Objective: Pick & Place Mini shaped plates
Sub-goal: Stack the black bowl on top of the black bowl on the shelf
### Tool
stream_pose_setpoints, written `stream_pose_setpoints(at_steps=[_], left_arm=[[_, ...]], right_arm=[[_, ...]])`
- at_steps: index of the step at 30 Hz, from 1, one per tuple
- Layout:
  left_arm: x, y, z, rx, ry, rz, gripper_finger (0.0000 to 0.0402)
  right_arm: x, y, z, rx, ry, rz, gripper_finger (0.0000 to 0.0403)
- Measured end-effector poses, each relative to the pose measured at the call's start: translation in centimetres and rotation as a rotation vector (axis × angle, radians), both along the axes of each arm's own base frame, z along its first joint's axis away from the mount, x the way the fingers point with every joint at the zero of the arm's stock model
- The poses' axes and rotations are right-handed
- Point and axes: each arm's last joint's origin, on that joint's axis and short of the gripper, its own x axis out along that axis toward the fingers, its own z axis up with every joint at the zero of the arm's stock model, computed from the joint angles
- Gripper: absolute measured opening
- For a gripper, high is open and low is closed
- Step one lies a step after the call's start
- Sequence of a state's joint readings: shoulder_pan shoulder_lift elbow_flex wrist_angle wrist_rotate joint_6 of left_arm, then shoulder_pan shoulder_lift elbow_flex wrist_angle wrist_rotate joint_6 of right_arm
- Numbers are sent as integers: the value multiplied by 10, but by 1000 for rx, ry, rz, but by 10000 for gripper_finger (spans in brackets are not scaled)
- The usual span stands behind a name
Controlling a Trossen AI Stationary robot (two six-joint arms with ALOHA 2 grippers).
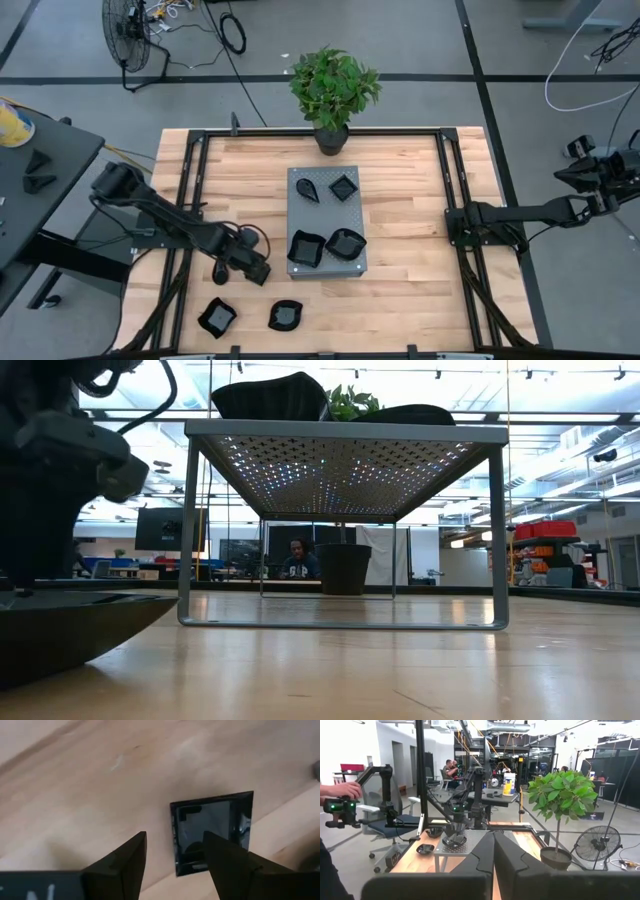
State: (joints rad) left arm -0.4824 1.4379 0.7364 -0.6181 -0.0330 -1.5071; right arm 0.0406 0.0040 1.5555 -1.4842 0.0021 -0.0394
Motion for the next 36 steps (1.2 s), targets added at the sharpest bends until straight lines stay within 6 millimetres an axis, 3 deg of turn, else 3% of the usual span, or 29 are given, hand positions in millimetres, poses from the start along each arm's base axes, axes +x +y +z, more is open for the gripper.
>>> stream_pose_setpoints(at_steps=[10,18,36], left_arm=[[11,-6,-19,-3,14,19,199],[12,-6,-21,-1,18,54,189],[12,-6,-22,-7,21,69,63]], right_arm=[[0,0,0,0,0,0,16],[0,0,0,0,0,1,16],[0,0,0,0,0,0,16]])
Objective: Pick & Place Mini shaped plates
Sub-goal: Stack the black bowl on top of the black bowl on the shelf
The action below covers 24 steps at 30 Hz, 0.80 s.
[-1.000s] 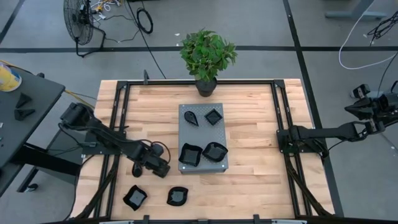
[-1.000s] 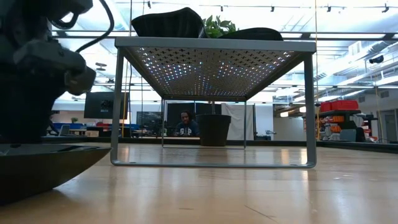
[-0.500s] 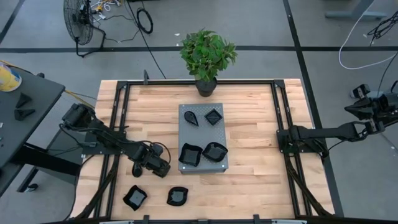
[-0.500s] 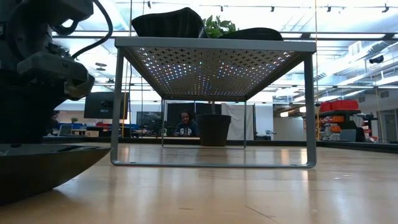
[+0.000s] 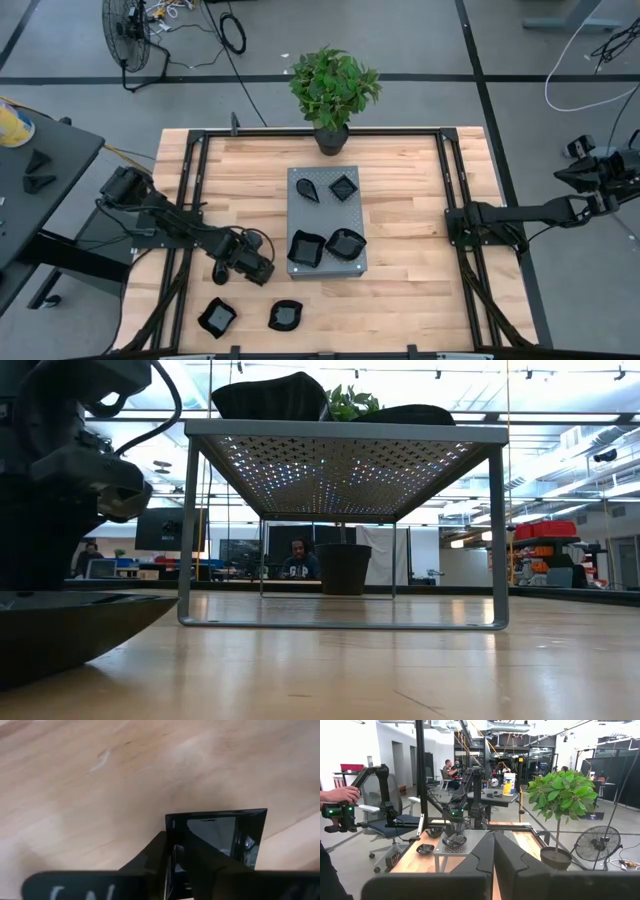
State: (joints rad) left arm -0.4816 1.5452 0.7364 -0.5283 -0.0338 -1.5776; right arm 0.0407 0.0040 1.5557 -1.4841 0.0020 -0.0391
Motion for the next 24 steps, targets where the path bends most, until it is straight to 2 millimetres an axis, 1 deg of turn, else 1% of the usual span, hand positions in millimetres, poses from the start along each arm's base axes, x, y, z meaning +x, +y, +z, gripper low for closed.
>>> stream_pose_setpoints(at_steps=[11,24], left_arm=[[3,-2,4,-12,-14,-3,39],[5,-5,5,-92,-3,-23,15]], right_arm=[[0,0,0,0,0,0,16],[0,0,0,0,0,0,16]])
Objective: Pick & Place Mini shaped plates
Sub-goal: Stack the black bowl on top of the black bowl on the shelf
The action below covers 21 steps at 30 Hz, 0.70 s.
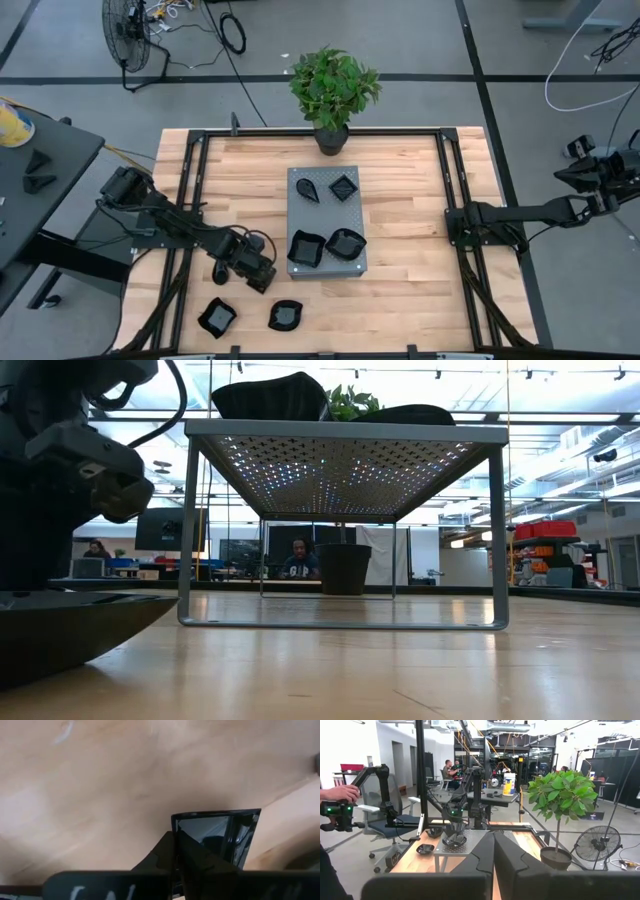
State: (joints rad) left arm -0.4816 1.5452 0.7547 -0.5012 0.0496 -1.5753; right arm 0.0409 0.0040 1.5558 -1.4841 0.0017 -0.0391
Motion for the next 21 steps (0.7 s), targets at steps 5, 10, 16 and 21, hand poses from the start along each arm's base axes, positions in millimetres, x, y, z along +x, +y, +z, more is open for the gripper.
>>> stream_pose_setpoints(at_steps=[5,10,16,21], left_arm=[[1,-1,4,-26,-29,-3,14],[1,0,16,-28,-56,1,14],[6,-2,33,-28,-82,-16,5],[8,-3,46,-5,-58,-40,5]], right_arm=[[0,0,0,0,0,0,16],[0,0,0,0,0,0,16],[0,0,0,0,0,0,16],[0,0,0,0,0,0,16]])
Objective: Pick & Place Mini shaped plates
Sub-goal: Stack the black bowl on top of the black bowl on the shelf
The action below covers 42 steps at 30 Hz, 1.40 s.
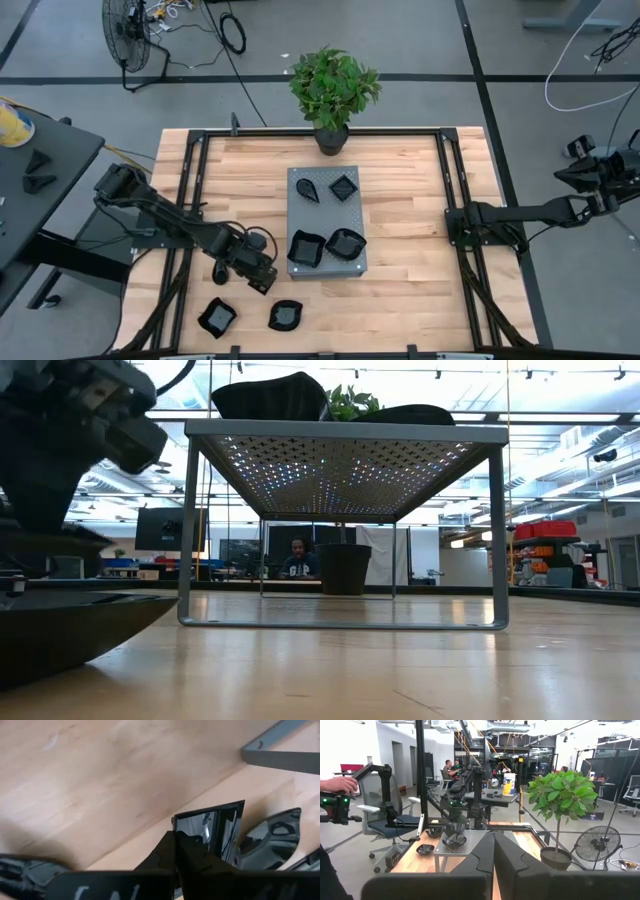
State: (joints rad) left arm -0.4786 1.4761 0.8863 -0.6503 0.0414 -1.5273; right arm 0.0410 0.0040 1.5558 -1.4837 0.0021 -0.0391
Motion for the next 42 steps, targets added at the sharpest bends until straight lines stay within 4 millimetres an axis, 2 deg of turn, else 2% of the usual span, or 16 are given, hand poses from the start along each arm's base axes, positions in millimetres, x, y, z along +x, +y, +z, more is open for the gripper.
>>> stream_pose_setpoints(at_steps=[7,13,24,30,42], left_arm=[[-1,0,28,57,87,-38,5],[1,0,62,103,108,-90,3],[14,21,135,236,-26,-142,5],[25,45,158,339,-123,-175,3],[64,120,174,473,-411,-314,4]], right_arm=[[0,0,0,0,0,0,16],[0,0,0,0,0,0,16],[0,0,0,0,0,0,16],[0,0,0,0,0,0,16],[0,0,0,0,0,0,16]])
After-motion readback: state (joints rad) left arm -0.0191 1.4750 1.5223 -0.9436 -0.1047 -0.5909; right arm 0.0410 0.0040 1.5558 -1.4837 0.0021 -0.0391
